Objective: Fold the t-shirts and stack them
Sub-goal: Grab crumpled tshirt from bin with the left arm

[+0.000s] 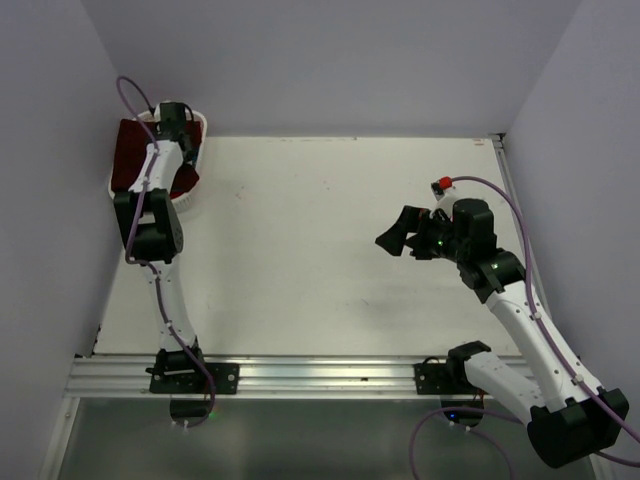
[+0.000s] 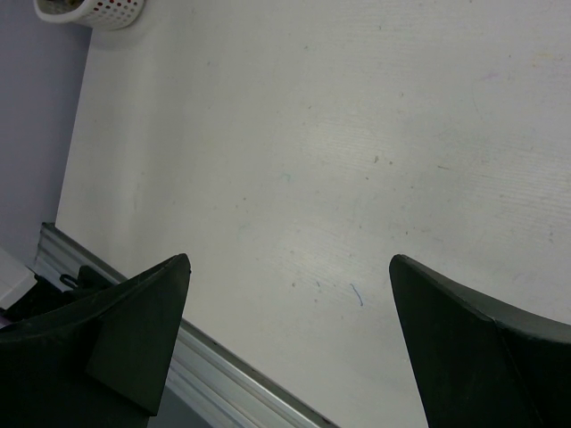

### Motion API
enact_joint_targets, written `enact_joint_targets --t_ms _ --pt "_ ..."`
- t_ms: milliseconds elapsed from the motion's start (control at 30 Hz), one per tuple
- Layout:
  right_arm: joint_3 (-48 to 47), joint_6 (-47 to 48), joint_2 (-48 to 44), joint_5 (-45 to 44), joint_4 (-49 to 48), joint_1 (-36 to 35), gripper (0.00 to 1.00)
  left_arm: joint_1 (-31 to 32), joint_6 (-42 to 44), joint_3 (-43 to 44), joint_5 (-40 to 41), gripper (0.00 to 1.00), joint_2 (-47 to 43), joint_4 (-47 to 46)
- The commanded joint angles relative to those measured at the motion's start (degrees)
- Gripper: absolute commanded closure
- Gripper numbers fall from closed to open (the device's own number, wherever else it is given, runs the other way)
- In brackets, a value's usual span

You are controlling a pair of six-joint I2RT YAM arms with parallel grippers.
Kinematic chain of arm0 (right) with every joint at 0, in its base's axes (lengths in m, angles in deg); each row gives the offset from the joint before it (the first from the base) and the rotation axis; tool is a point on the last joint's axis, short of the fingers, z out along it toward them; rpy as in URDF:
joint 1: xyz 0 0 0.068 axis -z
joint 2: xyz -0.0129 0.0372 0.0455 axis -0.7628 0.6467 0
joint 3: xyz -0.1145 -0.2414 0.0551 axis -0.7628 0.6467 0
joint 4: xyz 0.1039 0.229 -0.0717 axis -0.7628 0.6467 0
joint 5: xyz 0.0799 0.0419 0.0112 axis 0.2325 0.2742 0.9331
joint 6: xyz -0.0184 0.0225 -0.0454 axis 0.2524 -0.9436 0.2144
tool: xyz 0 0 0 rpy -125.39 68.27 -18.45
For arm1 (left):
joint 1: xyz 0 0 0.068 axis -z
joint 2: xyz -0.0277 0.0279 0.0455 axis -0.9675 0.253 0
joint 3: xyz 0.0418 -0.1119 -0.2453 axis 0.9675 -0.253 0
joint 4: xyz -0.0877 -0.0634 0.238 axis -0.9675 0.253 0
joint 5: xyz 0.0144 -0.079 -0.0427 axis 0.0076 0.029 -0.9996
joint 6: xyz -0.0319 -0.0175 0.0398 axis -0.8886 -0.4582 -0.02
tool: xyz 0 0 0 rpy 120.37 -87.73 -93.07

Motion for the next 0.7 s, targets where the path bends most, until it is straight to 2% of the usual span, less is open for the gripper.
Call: enact_joint_targets --t_ms 0,133,267,467,667 --pt "0.1 0.8 -0.3 0.1 -0.4 -0.1 0.01 -2.9 -0.1 -0.7 1.2 1.0 -2.3 0.8" --pt "0.1 0.6 0.1 0.1 -0.6 -0.1 0.01 -3.5 -0.3 -0.5 -0.5 1.0 -3.2 0.8" --pt "0.2 0.5 0.4 0.2 -1.3 -0.1 0.01 -3.6 -1.8 -0.7 -6.5 1.0 -7.0 -0.3" --pt "0.8 0.2 1.8 1.0 -2.4 -0.1 0.01 -2.9 -4.8 1.1 -14.9 1.0 -17.4 -1.1" --pt "2.2 -0.8 1.7 1.5 -3.6 -0.1 0.01 -0.9 -6.1 1.7 -18.8 1.0 -24.7 -0.4"
